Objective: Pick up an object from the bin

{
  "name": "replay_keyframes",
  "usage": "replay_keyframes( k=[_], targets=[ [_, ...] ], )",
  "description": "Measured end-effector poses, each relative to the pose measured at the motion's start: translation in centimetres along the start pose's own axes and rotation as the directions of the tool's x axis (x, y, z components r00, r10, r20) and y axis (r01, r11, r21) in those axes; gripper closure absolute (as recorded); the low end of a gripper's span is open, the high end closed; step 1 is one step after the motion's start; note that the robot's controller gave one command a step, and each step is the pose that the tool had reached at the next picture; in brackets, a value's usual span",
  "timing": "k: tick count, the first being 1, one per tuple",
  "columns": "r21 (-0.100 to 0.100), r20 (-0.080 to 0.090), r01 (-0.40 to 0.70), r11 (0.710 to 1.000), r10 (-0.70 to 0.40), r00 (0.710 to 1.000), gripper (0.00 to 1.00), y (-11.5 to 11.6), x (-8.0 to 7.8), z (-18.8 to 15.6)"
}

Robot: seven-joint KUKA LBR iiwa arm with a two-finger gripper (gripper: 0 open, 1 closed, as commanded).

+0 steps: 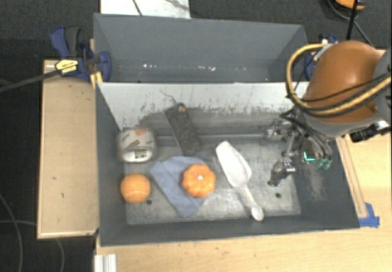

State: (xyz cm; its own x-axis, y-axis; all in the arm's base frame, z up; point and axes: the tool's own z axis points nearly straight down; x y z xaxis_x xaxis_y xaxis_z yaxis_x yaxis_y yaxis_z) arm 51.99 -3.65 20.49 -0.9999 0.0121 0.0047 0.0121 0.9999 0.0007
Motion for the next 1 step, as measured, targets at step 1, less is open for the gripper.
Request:
replay_keyframes(
  k=[1],
  targets=[
    [0.001, 0.008, 0.001, 1.0, -0.001, 1.0, 0.0, 0.0, -0.17, -0.38]
  ],
)
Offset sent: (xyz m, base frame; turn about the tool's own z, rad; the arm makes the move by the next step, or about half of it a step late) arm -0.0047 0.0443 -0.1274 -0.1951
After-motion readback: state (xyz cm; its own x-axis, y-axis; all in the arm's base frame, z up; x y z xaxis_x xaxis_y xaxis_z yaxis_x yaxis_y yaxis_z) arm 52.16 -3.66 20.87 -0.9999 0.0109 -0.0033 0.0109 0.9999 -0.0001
